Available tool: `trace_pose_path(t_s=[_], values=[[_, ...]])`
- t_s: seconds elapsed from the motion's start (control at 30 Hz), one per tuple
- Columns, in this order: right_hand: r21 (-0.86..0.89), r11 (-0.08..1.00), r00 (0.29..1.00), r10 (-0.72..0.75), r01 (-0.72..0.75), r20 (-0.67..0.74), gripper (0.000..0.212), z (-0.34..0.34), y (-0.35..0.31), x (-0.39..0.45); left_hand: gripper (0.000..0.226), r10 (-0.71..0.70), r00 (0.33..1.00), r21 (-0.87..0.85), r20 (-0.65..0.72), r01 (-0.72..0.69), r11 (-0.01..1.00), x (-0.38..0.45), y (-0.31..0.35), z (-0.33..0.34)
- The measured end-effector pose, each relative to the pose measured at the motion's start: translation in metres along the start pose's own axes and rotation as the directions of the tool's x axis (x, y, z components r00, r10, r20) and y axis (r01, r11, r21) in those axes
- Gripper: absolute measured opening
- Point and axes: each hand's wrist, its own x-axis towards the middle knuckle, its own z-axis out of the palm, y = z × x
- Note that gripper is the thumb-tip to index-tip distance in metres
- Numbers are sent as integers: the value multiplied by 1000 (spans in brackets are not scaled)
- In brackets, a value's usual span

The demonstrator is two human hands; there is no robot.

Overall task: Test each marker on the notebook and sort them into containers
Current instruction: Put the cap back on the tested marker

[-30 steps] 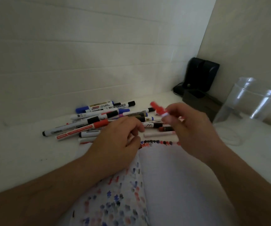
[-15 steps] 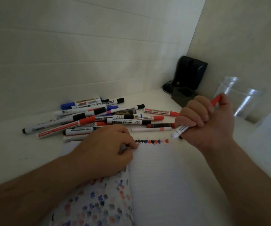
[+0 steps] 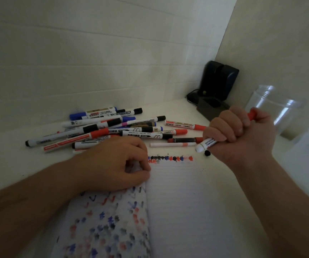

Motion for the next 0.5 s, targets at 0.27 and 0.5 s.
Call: trace_pose_path(t_s=[0.27,0.5], values=[[-51,996,988,-73,66,-140,28,2,3,0,13,-18,1000,-18,-9,18,1000,-1,2,0],[-29,999,991,-37,34,-127,32,3,8,-1,11,-12,1000,-32,-9,12,999,-1,3,0]])
